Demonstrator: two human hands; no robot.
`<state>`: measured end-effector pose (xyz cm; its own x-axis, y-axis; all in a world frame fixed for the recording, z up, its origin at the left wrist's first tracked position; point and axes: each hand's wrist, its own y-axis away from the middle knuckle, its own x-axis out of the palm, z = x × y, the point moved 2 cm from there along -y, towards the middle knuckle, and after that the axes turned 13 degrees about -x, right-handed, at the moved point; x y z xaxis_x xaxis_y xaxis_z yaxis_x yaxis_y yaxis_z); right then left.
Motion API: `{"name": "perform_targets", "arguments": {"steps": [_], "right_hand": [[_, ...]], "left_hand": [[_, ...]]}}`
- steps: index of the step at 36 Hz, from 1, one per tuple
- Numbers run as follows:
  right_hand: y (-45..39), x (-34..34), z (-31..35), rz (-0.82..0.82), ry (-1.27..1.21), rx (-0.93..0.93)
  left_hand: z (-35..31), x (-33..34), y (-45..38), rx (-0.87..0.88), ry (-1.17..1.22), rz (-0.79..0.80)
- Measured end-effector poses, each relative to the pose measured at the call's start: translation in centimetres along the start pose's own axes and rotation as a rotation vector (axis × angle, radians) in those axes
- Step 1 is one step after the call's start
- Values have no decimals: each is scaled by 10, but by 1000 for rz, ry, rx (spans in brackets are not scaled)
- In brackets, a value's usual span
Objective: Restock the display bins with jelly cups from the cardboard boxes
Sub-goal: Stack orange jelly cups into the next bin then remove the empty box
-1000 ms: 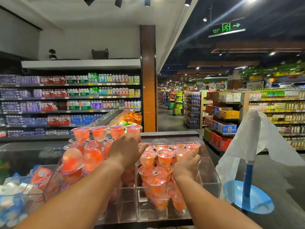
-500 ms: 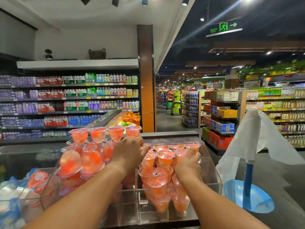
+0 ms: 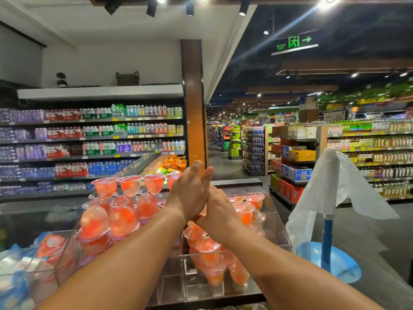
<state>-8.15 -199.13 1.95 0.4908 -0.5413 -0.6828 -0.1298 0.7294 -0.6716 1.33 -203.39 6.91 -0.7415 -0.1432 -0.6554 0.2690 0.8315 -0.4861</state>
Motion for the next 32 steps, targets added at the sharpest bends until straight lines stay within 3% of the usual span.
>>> {"name": "perform_targets", "arguments": {"steps": [4,10,14,32], "right_hand": [[0,3,4,13,-72,59],[13,14,-11,3,-325,478],[29,26,-24,37,-374,600],[44,33,-36,67,-237,700]], "left_hand": [[2,-5,5,-48,21,27],[19,-14,12,-106,-82,9],[36,-14,19,-117,-146,17],[61,21,42,-170,-375,157]]}}
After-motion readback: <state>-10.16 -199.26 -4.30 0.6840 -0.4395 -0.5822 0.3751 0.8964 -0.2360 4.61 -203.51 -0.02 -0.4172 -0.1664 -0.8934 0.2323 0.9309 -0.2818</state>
